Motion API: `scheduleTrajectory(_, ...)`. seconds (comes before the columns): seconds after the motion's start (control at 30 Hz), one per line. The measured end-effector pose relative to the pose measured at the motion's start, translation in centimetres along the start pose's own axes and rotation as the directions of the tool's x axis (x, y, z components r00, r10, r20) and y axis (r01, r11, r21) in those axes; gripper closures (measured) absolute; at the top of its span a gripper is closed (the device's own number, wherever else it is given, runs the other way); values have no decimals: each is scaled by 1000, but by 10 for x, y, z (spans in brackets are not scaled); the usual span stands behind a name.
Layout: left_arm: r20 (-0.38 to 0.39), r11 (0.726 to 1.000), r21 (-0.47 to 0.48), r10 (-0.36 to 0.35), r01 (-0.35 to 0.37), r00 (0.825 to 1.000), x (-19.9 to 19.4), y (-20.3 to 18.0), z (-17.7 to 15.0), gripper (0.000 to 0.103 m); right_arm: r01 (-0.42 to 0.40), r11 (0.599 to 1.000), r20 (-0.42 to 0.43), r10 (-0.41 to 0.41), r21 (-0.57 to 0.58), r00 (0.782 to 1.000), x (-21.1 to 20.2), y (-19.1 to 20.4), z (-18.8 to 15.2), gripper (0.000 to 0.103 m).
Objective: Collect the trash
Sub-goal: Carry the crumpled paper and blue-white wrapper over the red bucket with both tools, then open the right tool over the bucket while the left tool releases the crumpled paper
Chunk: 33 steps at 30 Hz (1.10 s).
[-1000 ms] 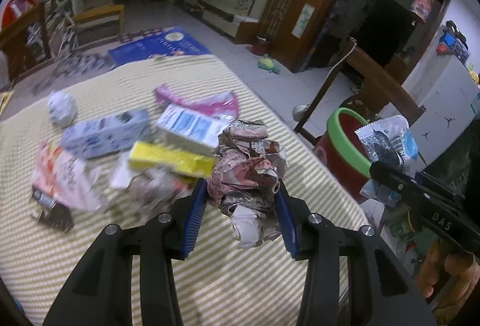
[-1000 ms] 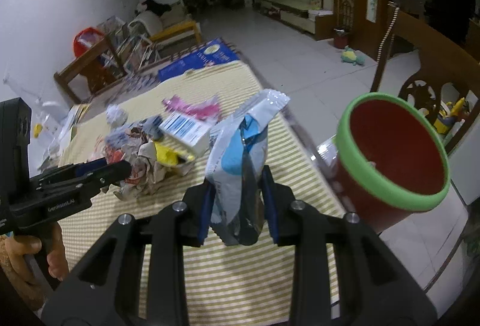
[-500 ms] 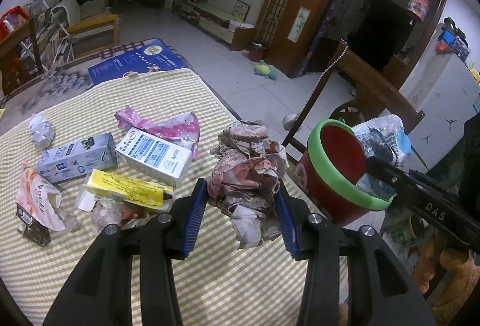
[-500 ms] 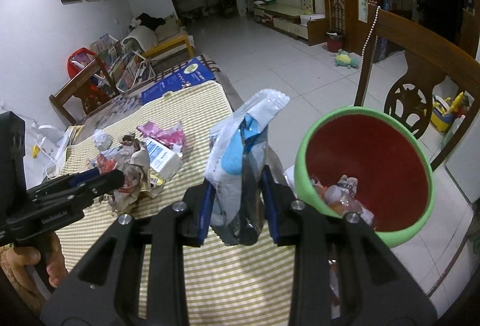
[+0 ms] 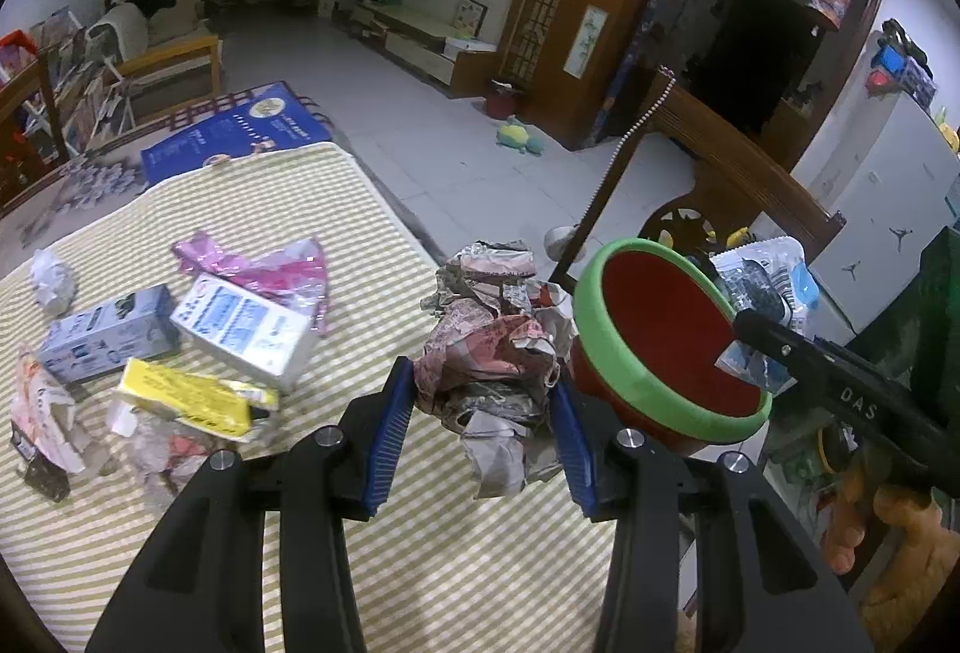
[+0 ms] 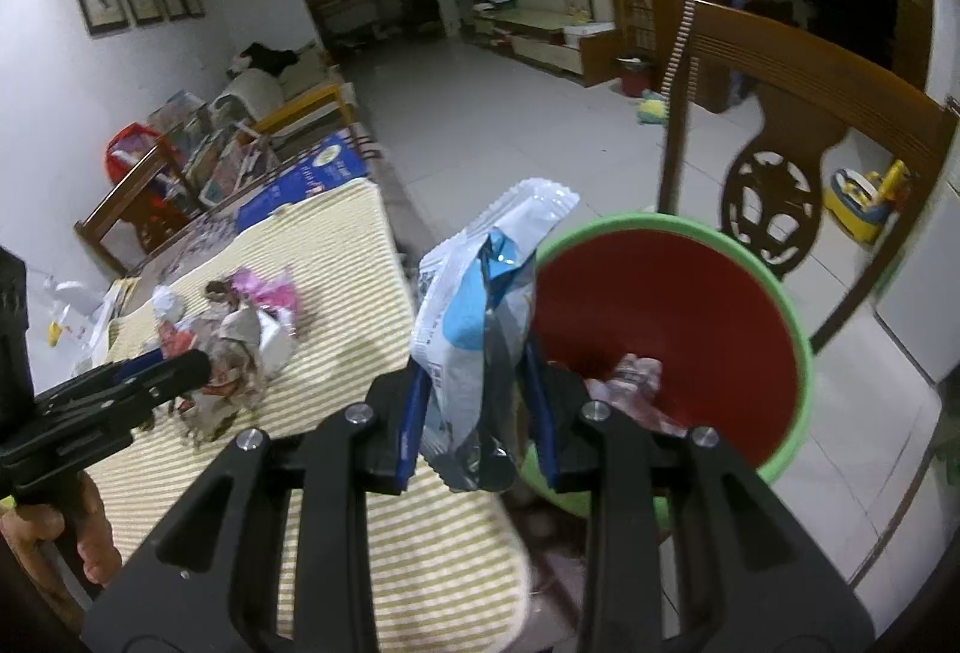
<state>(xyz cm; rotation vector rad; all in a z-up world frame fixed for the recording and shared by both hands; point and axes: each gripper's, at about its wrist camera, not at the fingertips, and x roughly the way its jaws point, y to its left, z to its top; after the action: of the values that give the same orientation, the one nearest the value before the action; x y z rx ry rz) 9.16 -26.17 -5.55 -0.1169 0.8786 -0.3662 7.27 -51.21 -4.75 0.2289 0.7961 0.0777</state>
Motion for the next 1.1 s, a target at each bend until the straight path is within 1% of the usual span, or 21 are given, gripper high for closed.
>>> scheduleTrajectory(0.2, 6, 999, 23, -25, 25, 1000, 7, -21, 9, 61, 52, 998, 4, -53, 34, 999, 2, -32, 8, 73)
scheduleTrajectory(0.33, 13, 998, 40, -46, 46, 999, 12, -36, 17, 61, 74, 995, -19, -73, 64, 997, 13, -50, 11, 71)
scheduleTrajectory(0.37, 15, 998, 44, -51, 50, 999, 12, -39, 18, 61, 82, 994, -22, -80, 75, 997, 15, -54, 11, 67)
scheduleTrajectory(0.4, 16, 997, 49, -55, 55, 998, 14, -43, 21, 61, 93, 992, -11, -92, 90, 996, 15, -58, 11, 52)
scheduleTrajectory(0.43, 17, 997, 54, -58, 57, 998, 14, -47, 21, 61, 103, 989, 9, -104, 104, 994, 13, -62, 10, 39)
scheduleTrajectory(0.53, 8, 995, 67, -76, 75, 997, 22, -58, 27, 61, 120, 984, 34, -126, 132, 991, 8, -73, 8, 26)
scheduleTrajectory(0.67, -14, 989, 102, -107, 108, 994, 39, -80, 36, 61, 134, 972, 78, -152, 193, 985, -8, -91, 3, 23)
scheduleTrajectory(0.73, -32, 984, 129, -119, 122, 992, 49, -93, 40, 60, 148, 961, 103, -176, 236, 979, -22, -102, -3, 20)
scheduleTrajectory(0.8, -62, 977, 163, -128, 136, 990, 63, -109, 43, 60, 169, 948, 109, -205, 269, 973, -36, -111, -8, 17)
scheduleTrajectory(0.87, -101, 970, 191, -135, 152, 986, 80, -126, 47, 60, 188, 937, 93, -224, 295, 970, -47, -119, -11, 16)
scheduleTrajectory(0.97, -152, 965, 204, -135, 165, 979, 104, -144, 48, 60, 191, 930, 101, -233, 314, 967, -66, -128, -13, 14)
scheduleTrajectory(1.0, -167, 964, 210, -130, 164, 977, 111, -149, 48, 60, 196, 929, 107, -240, 313, 965, -72, -130, -14, 12)
scheduleTrajectory(1.1, -212, 961, 232, -104, 153, 972, 133, -163, 46, 60, 217, 926, 128, -266, 308, 955, -84, -135, -17, 12)
